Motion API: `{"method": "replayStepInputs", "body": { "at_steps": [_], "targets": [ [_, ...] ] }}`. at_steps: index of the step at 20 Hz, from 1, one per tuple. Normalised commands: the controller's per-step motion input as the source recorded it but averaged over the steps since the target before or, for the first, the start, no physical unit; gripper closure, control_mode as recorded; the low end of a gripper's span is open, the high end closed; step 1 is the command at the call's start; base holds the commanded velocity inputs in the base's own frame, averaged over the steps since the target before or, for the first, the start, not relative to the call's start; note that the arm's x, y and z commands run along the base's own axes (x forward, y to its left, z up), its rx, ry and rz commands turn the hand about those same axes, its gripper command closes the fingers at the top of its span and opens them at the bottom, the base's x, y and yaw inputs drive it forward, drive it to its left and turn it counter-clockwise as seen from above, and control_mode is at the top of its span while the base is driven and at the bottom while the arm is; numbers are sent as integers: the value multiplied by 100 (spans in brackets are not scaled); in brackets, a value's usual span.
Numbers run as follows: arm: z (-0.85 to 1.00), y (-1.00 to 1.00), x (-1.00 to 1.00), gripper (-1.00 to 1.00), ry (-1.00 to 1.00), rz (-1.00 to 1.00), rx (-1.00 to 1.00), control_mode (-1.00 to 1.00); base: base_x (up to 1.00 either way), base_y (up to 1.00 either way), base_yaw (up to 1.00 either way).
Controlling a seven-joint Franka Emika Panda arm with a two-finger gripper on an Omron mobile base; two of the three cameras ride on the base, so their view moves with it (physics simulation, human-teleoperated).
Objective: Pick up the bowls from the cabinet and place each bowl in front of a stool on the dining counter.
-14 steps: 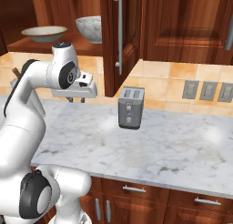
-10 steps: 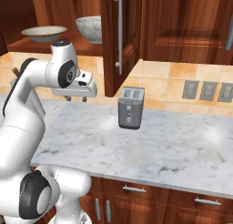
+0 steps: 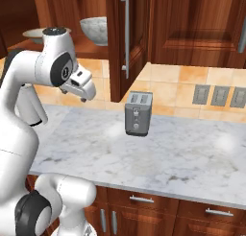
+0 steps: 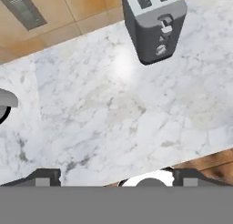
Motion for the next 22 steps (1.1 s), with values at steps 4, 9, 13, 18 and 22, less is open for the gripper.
{"method": "replayStepInputs", "body": {
  "at_steps": [4, 9, 13, 18, 22],
  "targets": [
    [71, -4, -59, -100, -15, -34, 22, -100, 0, 0, 0],
    [63, -4, -54, -100, -17, -36, 23, -100, 0, 0, 0],
    [66, -14, -32, -100, -17, -32, 24, -100, 0, 0, 0],
    [64, -10, 0, -100, -20, -22, 20, -100, 0, 0, 0],
    [65, -2, 0, -100, -19, -2, 7, -100, 0, 0, 0]
  ]
}}
